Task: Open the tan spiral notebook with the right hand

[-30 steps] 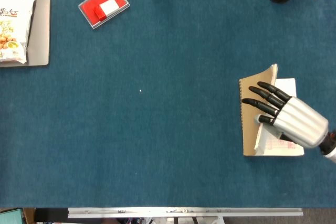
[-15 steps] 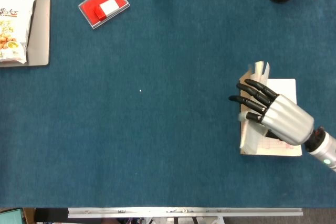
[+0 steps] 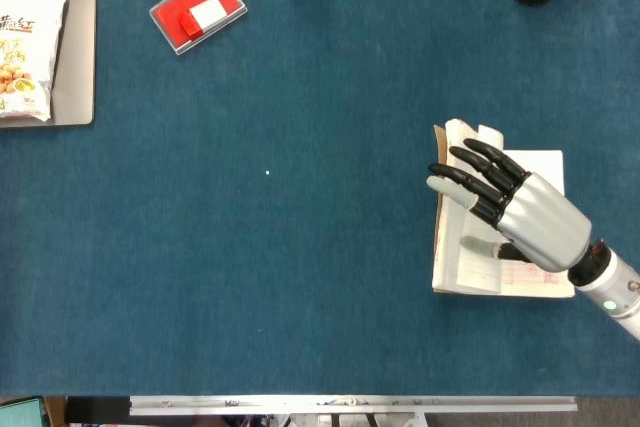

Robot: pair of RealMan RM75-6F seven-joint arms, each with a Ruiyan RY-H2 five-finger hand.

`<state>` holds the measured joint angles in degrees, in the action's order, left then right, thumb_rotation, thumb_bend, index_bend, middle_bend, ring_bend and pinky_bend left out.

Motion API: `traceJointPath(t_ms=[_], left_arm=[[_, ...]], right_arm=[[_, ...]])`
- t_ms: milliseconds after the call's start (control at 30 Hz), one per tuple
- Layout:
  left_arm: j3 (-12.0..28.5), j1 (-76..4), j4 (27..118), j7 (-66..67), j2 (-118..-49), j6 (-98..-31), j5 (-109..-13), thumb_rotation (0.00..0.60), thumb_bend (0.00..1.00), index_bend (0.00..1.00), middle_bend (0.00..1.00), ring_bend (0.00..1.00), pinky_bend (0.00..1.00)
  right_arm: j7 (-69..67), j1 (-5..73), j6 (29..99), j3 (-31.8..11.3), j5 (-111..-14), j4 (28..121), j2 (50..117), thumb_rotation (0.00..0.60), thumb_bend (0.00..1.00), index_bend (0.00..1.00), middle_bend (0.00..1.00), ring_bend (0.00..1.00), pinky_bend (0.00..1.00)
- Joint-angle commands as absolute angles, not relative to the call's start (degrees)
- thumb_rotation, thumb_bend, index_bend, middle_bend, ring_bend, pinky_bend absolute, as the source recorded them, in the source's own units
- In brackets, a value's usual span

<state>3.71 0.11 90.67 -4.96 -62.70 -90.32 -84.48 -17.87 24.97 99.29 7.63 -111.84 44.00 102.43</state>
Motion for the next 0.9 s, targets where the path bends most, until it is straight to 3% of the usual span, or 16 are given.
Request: traceJointPath(t_ms=[33, 900], left_arm=[[3.7, 0.1, 90.6, -5.0, -62.7, -90.3, -84.5, 0.600, 0.25, 0.49, 0.24, 0.10, 0.26], [3.7, 0.1, 90.5, -5.0, -62.7, -90.2, -84.5, 0.600, 0.25, 0.49, 0.24, 0.10, 0.26]], right_arm=[[-19.2, 24.9, 100.2, 7.2, -111.3, 42.6, 103.7, 0.600, 0.07, 0.01, 0.14, 0.03, 0.10], [-23.9, 27.8, 100.6, 4.7, -107.8, 36.4, 111.8, 0.600, 0.06, 0.01, 0.13, 0.03, 0.10]])
